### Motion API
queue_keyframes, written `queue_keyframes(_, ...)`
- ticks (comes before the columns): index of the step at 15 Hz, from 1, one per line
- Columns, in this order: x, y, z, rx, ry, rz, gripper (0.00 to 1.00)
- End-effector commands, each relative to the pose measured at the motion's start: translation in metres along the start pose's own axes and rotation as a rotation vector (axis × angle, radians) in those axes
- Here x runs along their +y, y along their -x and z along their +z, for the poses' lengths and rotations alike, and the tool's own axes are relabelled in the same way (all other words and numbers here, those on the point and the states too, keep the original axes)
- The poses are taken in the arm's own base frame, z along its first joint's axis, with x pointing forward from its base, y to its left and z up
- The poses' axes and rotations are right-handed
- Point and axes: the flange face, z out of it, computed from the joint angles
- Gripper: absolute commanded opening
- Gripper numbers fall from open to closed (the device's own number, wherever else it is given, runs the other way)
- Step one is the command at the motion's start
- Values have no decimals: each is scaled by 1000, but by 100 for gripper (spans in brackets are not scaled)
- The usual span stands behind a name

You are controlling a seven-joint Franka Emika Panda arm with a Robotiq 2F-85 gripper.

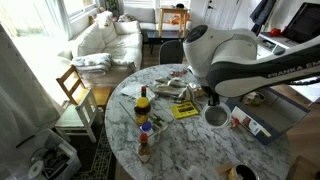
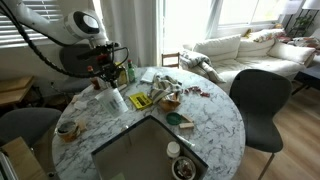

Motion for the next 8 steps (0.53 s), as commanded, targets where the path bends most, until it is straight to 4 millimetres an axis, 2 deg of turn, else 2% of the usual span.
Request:
queue_keyframes(1, -18, -28, 3, -48, 114, -33, 1)
queue_keyframes(8, -46, -56, 26, -207, 380, -98, 1)
